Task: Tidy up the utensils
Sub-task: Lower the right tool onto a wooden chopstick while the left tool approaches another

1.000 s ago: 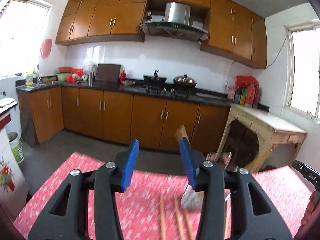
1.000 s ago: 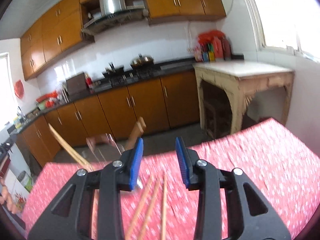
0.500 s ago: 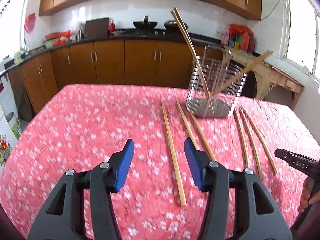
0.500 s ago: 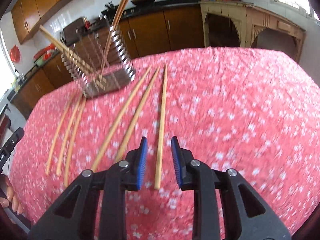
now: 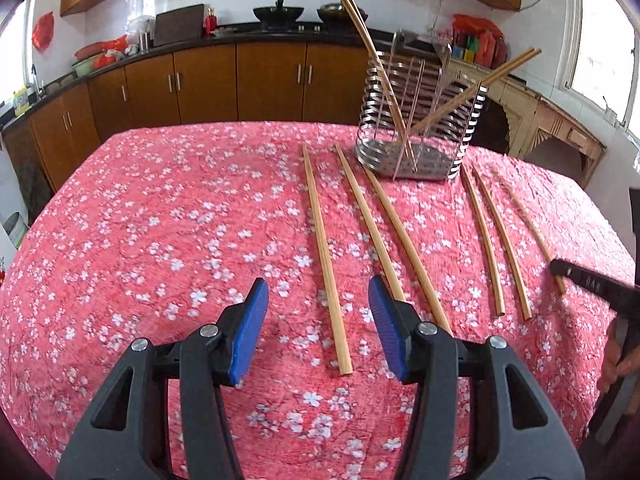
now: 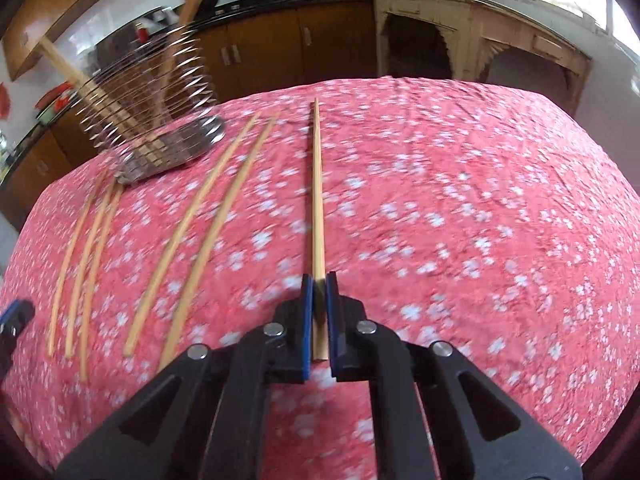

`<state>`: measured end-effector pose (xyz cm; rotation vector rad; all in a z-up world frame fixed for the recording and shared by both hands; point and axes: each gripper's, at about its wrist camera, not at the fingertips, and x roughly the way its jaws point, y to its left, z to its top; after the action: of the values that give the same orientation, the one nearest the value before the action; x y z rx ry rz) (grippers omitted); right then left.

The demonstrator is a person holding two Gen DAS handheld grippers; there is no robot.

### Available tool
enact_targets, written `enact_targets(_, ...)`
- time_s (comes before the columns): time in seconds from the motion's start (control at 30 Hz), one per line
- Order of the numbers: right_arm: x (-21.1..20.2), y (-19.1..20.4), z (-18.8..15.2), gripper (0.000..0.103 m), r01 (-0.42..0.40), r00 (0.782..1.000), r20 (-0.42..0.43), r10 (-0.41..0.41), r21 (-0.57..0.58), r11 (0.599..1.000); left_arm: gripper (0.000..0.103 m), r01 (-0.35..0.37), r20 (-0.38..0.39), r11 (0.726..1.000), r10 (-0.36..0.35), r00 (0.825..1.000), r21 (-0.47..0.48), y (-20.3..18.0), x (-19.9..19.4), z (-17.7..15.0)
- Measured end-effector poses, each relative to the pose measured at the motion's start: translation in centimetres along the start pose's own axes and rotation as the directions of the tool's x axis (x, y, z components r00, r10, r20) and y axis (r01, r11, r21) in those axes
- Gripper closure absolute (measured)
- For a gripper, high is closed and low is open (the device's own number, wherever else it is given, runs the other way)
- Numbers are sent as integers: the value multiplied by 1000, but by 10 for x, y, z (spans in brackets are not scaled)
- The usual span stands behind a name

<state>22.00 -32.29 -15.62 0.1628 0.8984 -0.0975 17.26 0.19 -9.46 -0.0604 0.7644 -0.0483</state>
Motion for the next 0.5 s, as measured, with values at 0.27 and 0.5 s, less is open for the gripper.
enact_targets(0.27,8,-21,12,95,20,1000,-4,-20,61,998,82,-29,-117,999,31,993,20,-10,25,-2)
enact_targets(0.5,19,-29,26,95,45,999,3,-45,71,996,96,-113,-123,993,117,985,39,8,47,21)
